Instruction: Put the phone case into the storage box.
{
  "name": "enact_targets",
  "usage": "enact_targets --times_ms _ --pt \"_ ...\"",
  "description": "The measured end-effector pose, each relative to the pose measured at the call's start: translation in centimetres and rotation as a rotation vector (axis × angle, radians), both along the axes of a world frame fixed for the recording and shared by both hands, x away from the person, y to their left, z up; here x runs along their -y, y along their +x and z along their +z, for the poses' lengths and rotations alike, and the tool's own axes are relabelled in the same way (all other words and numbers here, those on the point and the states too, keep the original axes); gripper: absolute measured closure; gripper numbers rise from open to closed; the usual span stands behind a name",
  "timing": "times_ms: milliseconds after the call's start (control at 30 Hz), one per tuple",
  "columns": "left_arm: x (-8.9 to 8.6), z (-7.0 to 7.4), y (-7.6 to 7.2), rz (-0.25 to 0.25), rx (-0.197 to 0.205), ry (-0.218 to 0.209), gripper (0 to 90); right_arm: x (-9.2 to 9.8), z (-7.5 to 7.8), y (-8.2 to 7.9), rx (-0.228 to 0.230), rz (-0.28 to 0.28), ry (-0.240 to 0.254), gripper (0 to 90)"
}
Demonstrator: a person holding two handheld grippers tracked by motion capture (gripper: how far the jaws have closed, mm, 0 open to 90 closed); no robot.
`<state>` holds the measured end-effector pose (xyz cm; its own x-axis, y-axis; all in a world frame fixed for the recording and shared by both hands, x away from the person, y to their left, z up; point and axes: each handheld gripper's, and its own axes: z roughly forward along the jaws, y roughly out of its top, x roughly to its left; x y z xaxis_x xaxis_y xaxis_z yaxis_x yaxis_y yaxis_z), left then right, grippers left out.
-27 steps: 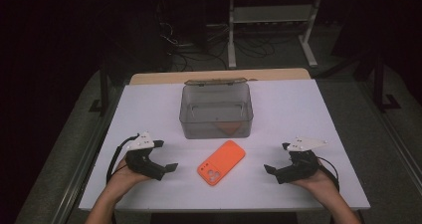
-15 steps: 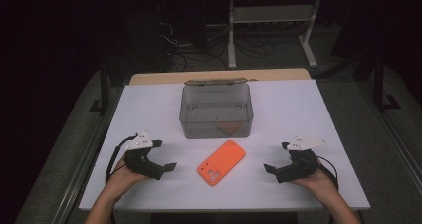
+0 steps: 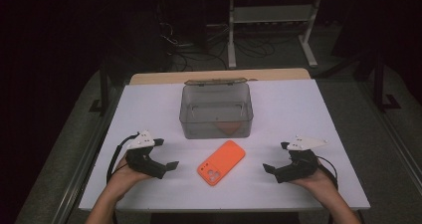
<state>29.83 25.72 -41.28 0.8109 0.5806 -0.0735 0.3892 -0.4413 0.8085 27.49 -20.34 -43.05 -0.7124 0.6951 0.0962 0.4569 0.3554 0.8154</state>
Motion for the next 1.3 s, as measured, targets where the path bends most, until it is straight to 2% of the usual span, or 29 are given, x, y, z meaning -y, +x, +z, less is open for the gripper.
enact_targets --times_ms 167,867,1300 --pt "0.1 0.0 0.0 -0.008 -0.005 -0.004 1.8 -0.1 -0.2 0.2 -0.004 0.005 0.0 0.0" --pt "1.7 0.4 0.5 -0.02 -0.011 -0.005 0.0 -0.1 -0.1 0.3 -0.002 0.005 -0.003 0.0" --pt "3.5 0.3 1.5 -0.034 -0.03 0.0 0.0 -0.3 -0.2 0.4 -0.004 0.012 -0.009 0.0"
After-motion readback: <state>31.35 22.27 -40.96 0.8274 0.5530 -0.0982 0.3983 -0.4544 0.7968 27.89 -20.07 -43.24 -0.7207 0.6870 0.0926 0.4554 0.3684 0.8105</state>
